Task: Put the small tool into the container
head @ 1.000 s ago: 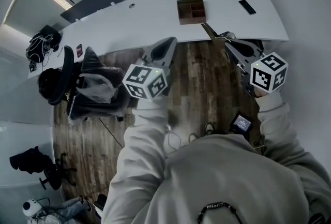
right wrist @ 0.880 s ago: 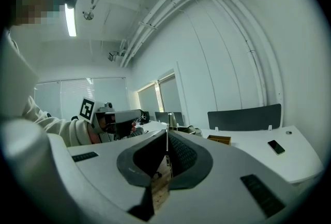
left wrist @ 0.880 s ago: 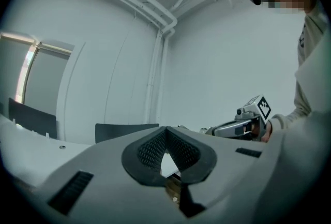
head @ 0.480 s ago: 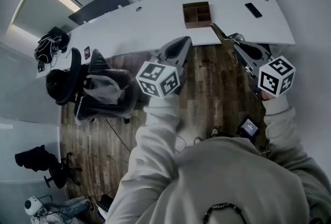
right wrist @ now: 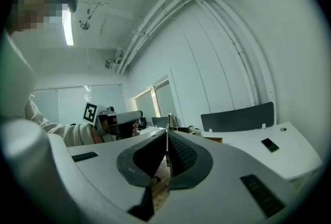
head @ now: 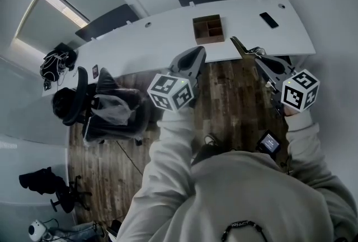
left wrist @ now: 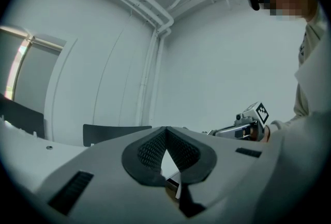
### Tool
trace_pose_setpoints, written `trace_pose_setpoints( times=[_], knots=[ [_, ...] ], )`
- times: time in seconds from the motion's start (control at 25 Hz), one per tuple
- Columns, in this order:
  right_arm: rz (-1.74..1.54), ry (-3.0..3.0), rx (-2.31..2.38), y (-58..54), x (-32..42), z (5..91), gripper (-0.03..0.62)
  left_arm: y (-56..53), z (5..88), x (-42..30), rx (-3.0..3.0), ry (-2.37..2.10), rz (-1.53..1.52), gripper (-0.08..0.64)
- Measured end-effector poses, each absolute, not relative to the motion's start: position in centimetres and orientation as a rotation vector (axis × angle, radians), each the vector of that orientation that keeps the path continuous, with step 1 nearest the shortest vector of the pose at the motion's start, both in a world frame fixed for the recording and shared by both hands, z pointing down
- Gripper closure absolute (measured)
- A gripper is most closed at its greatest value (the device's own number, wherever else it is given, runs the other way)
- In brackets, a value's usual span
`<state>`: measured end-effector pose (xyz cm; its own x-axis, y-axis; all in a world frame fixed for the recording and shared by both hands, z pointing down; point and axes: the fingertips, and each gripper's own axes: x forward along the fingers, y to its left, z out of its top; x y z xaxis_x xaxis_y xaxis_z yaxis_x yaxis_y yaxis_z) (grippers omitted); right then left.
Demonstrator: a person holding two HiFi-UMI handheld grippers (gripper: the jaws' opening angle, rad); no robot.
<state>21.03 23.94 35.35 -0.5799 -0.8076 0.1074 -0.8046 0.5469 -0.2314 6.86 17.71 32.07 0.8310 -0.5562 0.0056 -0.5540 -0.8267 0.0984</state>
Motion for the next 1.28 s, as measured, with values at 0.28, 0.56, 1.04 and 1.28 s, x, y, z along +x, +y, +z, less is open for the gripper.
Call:
trace_pose_setpoints(
  times=[0.28,0.56,1.04,1.28],
  knots=[
    [-0.394,2.709,-1.458,21.8,21.9,35.6,0.568,15.1,31.6,6.7,2.947,-0.864,-0.034,0.565],
    [-0.36,2.685,-1.536,17.4,22.5,36.2,0.568,8.7,32.4,7.3,2.941,-0.772,-0.138,0.565],
    [-0.46,2.675,-1.659,7.2,21.8,39.3,0.568,-4.2,36.2,5.3,2.885,-0.739,-0.082,0.565],
    [-0.364,2.599,-1.722,-0.2,20.6,36.5,0.568,-12.1,34.8,4.9,2.921,-0.658,-0.083,0.565]
  ],
)
